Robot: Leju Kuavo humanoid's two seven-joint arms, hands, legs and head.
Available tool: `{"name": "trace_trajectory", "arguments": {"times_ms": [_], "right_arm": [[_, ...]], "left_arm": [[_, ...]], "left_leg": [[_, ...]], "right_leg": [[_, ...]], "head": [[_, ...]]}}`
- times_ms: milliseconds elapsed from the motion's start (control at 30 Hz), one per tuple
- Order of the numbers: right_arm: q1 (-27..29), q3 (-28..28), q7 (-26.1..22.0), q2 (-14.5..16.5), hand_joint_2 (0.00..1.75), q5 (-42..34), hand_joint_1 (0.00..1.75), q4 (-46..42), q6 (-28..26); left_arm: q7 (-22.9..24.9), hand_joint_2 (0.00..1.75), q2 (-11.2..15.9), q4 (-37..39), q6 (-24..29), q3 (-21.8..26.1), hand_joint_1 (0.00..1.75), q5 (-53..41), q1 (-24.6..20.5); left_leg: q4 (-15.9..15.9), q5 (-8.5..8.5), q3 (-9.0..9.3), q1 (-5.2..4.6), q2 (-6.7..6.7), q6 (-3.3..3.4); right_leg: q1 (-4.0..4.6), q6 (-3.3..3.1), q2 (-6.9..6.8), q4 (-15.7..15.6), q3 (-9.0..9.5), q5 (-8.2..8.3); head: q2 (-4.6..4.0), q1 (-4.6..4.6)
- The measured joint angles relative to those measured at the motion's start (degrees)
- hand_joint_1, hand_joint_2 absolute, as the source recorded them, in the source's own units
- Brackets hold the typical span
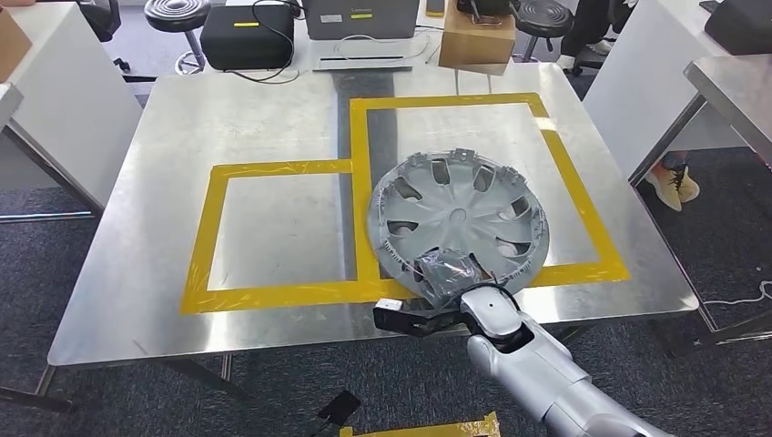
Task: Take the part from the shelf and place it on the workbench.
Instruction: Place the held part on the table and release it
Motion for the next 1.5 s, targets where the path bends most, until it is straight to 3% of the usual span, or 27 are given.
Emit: {"name": "trace_trajectory", "arguments": {"times_ms": [533, 833, 1200, 1333, 1500], "right_arm": [[-4.40, -0.47, 8.79, -5.91, 1.75, 1.18, 1.75, 5.33, -6.81], [-7.33, -1.64, 9.23, -8.72, 1.75, 1.01, 1.75, 6.84, -7.74], [-6.53, -1.68, 6.10, -7.91, 1.75, 1.53, 1.75, 6.87, -7.98], [-5.89, -1.69, 0.38, -6.70, 1.75, 0.10, 1.75, 6.63, -9.88], [-4.34, -1.32, -4.84, -2.45, 1.75, -0.58, 1.75, 5.57, -11.04]], "left_arm": [[0.00, 1.75, -0.15, -0.04, 0.11, 0.00, 0.00, -0.44, 0.57], [0.00, 1.75, -0.19, -0.04, 0.08, 0.00, 0.00, -0.78, 0.90], [0.00, 1.75, -0.88, -0.06, -0.71, 0.00, 0.00, -1.64, 0.91], [0.00, 1.75, -1.04, -0.06, -1.21, 0.00, 0.00, -2.62, 0.88], [0.00, 1.75, -1.38, -0.07, -1.80, -0.04, 0.00, -3.88, 0.54]], "left_leg": [[0.03, 0.13, -0.09, -0.10, -0.04, 0.20], [0.01, 0.03, -0.13, -0.17, 0.47, 0.31], [-0.12, -0.02, -0.13, -0.16, 1.07, 0.34], [-0.14, -0.07, -0.09, -0.16, 1.40, 0.36], [-0.17, -0.19, 0.04, -0.16, 1.95, 0.40]], "right_leg": [[-0.16, 0.21, -0.18, -0.10, 0.23, 0.24], [-0.16, 0.26, 0.00, -0.12, 0.13, 0.25], [-0.16, 0.29, 0.19, -0.11, 0.02, 0.18], [-0.16, 0.28, 0.38, -0.10, 0.01, 0.18], [-0.13, 0.27, 0.80, -0.08, -0.06, 0.19]], "head": [[0.00, 0.00], [0.00, 0.00], [0.00, 0.00], [0.00, 0.00], [0.00, -0.02]]}}
